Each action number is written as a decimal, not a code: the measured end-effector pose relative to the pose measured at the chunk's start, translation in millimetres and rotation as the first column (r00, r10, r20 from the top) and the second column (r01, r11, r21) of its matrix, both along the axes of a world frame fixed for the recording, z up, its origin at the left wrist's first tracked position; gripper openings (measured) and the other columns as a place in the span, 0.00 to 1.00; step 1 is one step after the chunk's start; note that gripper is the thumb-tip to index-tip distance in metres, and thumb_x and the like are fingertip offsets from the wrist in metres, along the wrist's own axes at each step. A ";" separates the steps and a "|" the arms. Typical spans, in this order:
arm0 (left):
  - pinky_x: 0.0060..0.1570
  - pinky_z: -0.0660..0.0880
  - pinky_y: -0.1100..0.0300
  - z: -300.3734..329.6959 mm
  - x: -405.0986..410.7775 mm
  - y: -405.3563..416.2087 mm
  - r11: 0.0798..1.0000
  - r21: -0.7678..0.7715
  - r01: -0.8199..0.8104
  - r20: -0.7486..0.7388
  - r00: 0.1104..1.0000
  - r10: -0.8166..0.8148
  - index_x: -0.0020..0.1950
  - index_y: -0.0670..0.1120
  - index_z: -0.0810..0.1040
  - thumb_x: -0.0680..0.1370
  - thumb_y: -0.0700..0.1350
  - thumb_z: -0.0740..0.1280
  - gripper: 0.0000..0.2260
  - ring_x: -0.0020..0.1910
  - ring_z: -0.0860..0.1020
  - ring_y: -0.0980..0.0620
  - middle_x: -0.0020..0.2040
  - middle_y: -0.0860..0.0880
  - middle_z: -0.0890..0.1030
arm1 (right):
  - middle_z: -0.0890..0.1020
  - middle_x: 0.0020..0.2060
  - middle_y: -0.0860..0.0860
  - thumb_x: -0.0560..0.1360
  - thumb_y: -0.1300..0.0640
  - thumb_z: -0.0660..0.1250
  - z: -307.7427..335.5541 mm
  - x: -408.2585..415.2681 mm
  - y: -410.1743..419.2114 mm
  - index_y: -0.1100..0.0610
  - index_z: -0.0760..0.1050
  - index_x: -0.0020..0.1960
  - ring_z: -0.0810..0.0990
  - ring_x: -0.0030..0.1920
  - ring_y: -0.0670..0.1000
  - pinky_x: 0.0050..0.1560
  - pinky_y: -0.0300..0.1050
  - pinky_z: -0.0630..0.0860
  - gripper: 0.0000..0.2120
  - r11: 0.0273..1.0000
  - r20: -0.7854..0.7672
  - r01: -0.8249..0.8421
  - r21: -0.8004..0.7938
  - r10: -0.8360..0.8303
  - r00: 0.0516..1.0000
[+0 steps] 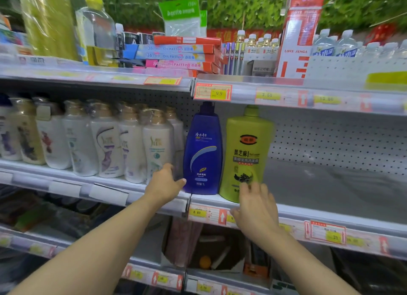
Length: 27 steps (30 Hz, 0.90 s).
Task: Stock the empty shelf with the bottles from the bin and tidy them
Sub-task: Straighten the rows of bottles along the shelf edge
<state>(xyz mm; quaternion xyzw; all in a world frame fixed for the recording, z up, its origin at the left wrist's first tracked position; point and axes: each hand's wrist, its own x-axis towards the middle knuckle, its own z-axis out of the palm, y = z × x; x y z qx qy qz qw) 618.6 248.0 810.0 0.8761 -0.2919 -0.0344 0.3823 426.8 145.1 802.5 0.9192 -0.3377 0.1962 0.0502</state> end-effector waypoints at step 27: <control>0.50 0.74 0.56 -0.4 113.5 229.0 0.942 0.168 -0.290 -0.085 0.948 0.307 0.67 0.45 0.67 0.77 0.53 0.67 0.22 0.49 0.76 0.48 0.60 0.44 0.75 | 0.68 0.65 0.56 0.76 0.45 0.63 1.6 169.6 145.4 0.54 0.62 0.68 0.66 0.65 0.58 0.63 0.49 0.62 0.25 0.921 -0.115 -0.391 0.007 0.389 0.914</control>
